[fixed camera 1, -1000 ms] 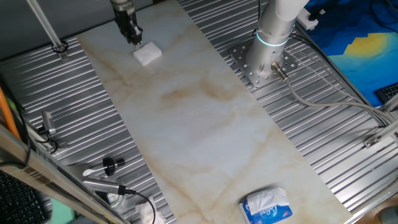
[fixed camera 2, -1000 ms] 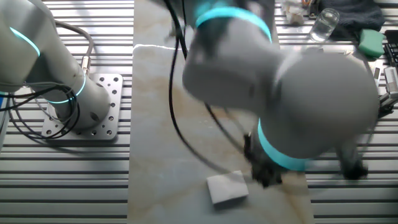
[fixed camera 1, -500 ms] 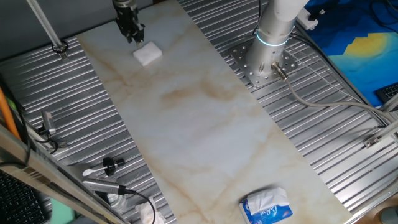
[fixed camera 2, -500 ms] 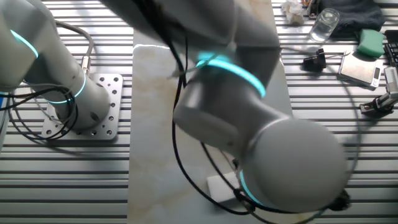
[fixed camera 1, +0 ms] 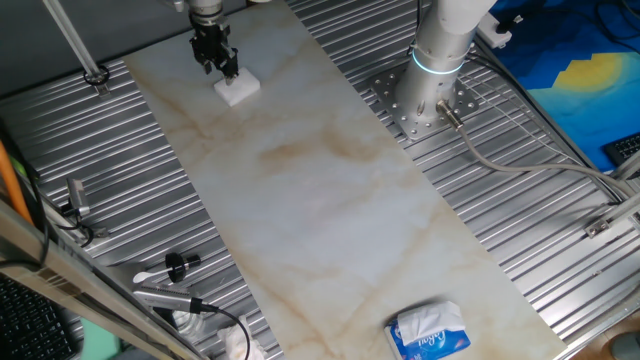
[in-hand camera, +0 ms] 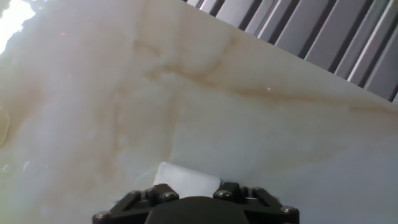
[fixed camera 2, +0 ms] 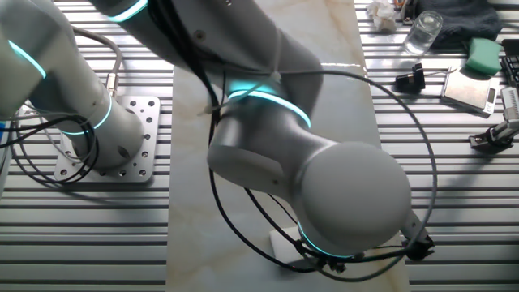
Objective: Clean the tabletop with a sponge
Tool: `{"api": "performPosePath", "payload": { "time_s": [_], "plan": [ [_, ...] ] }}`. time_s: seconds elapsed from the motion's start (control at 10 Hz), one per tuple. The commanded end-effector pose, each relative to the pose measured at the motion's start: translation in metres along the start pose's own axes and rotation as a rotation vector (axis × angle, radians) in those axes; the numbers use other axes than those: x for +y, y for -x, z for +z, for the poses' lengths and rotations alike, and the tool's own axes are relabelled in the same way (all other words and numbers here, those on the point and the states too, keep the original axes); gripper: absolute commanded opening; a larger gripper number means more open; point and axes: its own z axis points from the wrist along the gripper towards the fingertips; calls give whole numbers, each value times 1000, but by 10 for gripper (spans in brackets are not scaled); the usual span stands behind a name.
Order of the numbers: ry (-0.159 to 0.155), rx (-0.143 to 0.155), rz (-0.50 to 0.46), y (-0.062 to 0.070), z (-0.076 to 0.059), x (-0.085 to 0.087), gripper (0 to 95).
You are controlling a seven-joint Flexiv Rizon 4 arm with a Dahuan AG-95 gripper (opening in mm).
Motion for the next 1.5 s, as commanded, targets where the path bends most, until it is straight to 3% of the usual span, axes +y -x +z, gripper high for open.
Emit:
{"api": "performPosePath", "payload": {
  "time_s": [0.1,0.5,1.0,1.4,1.5],
  "plan": [
    [11,-6,62,0,0,0,760],
    [8,0,154,1,6,2,760],
    [-8,9,171,1,16,5,760],
    [21,75,190,-2,18,7,760],
    [22,76,196,-3,18,9,760]
  ]
}}
